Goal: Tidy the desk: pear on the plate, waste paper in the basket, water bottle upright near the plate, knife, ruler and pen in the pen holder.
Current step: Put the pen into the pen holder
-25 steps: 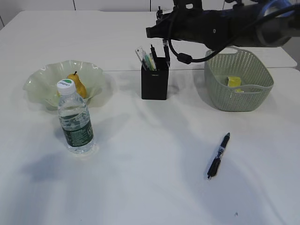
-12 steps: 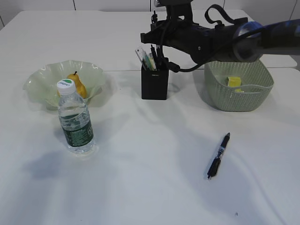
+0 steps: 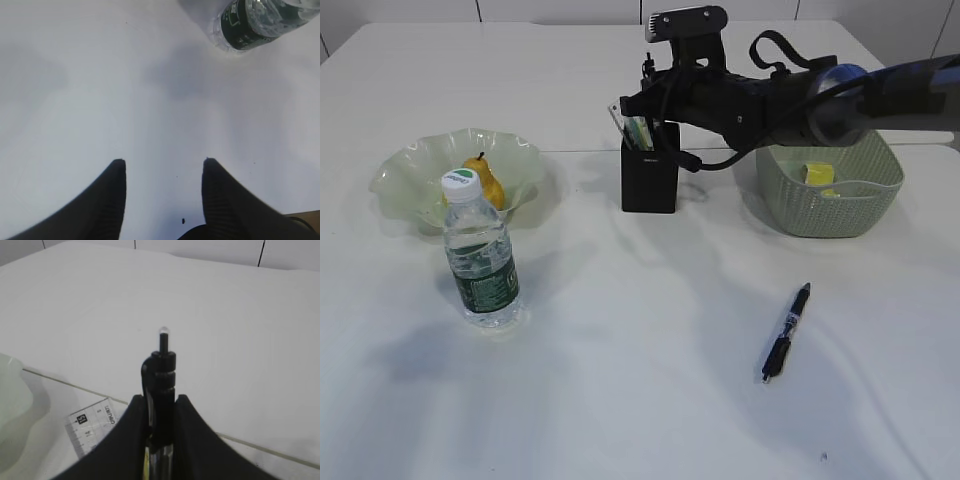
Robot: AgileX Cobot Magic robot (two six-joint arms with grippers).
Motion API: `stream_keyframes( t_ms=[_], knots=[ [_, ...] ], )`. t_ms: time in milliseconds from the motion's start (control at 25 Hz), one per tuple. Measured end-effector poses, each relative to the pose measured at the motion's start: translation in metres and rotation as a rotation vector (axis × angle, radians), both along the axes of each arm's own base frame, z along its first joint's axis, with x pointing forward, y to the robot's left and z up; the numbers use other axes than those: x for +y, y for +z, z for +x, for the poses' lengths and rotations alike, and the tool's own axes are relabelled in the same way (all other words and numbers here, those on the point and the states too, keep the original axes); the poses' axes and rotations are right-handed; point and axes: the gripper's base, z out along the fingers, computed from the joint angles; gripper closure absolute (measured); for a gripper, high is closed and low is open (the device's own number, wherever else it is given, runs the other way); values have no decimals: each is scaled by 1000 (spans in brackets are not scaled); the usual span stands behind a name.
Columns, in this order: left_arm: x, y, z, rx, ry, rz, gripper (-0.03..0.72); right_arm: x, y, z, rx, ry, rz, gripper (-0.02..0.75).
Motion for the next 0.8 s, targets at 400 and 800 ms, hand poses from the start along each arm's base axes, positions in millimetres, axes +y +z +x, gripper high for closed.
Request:
stream_keyframes(
  t_ms=[400,800],
  knots=[
    [0,0,0,2,0,0,340,0,-4,-1,40,1,-13,433],
    [0,0,0,4,-1,0,340,-4,33,-14,122,8,-38,419]
  ],
)
